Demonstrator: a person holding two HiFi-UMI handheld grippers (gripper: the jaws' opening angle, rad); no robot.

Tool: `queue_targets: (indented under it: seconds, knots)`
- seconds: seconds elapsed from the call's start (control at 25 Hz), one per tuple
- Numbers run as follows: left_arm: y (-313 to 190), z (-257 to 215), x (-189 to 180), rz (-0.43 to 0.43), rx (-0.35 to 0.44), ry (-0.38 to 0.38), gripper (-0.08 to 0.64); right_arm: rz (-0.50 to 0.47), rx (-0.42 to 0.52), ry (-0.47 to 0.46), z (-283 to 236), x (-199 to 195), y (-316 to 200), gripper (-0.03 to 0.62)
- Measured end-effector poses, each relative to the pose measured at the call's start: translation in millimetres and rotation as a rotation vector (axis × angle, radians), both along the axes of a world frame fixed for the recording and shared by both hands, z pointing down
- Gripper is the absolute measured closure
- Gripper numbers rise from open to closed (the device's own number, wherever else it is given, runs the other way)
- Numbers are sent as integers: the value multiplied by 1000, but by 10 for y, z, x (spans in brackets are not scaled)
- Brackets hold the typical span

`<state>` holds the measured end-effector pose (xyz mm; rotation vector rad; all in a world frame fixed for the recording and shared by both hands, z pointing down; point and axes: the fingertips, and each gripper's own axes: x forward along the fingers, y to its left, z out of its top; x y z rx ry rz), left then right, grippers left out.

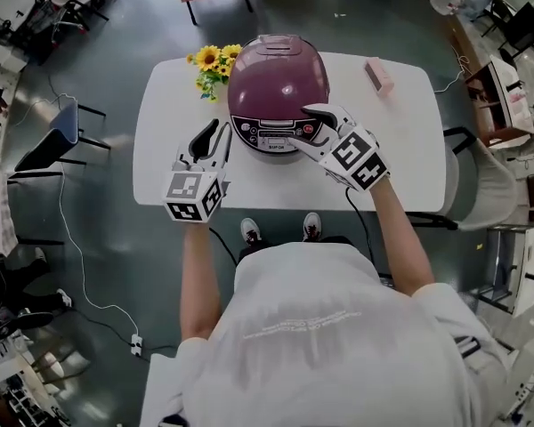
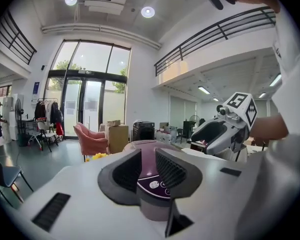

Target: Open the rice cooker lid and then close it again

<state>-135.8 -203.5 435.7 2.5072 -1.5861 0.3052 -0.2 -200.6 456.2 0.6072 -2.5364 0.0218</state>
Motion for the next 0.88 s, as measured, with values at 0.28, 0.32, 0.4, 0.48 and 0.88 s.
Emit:
queue_targets:
  seconds: [0.28, 0.32, 0.4, 0.48, 0.88]
  knots:
    - [-180, 211, -249, 75, -51, -41, 459, 53, -7, 93, 202, -261, -93, 353]
    - [-202, 235, -270, 85, -56, -44, 459, 54, -7, 113, 244, -291, -102, 360]
    - [-227, 284, -292, 101, -66, -39, 459, 47, -14, 167, 348, -325, -95, 374]
    - [-240, 336, -287, 118, -76, -33, 459, 35, -21, 223, 465, -333, -83, 411]
    - [-162, 513, -286, 165, -114, -24, 459, 11, -9, 344, 674, -378, -160, 513]
